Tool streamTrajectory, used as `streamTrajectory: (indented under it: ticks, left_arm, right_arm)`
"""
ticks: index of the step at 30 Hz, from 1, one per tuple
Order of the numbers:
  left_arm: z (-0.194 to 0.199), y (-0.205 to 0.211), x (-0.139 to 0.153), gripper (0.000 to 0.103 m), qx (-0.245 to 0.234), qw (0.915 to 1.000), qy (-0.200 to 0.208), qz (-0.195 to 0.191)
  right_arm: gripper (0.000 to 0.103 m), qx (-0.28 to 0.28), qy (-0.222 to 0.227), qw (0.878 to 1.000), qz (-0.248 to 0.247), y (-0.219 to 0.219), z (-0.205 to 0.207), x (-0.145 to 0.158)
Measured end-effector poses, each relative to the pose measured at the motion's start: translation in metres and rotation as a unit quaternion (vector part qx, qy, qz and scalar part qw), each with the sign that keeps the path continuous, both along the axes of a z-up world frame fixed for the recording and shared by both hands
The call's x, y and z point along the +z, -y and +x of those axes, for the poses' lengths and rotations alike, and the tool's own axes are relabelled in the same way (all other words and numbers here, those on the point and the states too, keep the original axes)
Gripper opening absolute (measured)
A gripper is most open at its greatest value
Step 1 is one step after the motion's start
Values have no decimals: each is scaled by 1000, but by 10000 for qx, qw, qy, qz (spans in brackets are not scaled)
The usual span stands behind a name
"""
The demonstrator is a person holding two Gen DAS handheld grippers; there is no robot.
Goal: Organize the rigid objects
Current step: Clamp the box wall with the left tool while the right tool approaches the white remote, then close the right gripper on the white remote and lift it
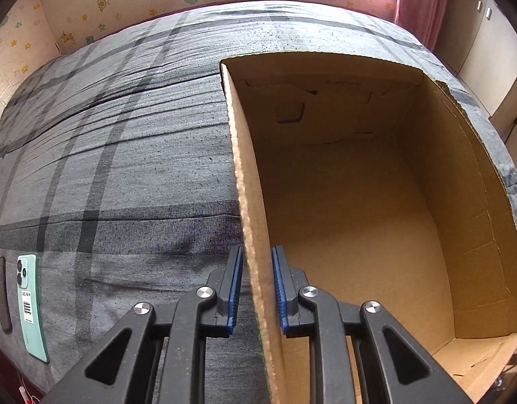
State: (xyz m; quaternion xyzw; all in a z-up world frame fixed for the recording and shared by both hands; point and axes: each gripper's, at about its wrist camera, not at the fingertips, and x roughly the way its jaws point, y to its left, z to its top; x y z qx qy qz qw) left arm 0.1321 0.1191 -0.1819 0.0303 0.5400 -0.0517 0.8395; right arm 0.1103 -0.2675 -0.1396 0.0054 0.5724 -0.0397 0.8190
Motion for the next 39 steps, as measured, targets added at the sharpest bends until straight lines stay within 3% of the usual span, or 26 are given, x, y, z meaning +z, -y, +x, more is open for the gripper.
streamTrajectory:
  ticks: [7, 16, 24, 27, 39]
  left_arm:
    - [3, -2, -1, 20, -5, 10000, 0, 55]
    - [2, 1, -1, 20, -13, 9999, -22, 157]
    - [2, 1, -2, 20, 2, 9999, -21, 157]
    - [2, 0, -2, 20, 24, 9999, -23, 117]
    - [3, 0, -2, 20, 40, 9999, -28, 114]
  right_arm:
    - [103, 219, -124, 9996, -92, 22, 34, -36]
    - [100, 315, -459, 9983, 175, 34, 60, -80]
    - [75, 454, -712, 9963, 125, 35, 66, -101]
    - [51, 536, -697, 9960, 170, 34, 66, -100]
    - [50, 291, -704, 9970, 101, 35, 60, -87]
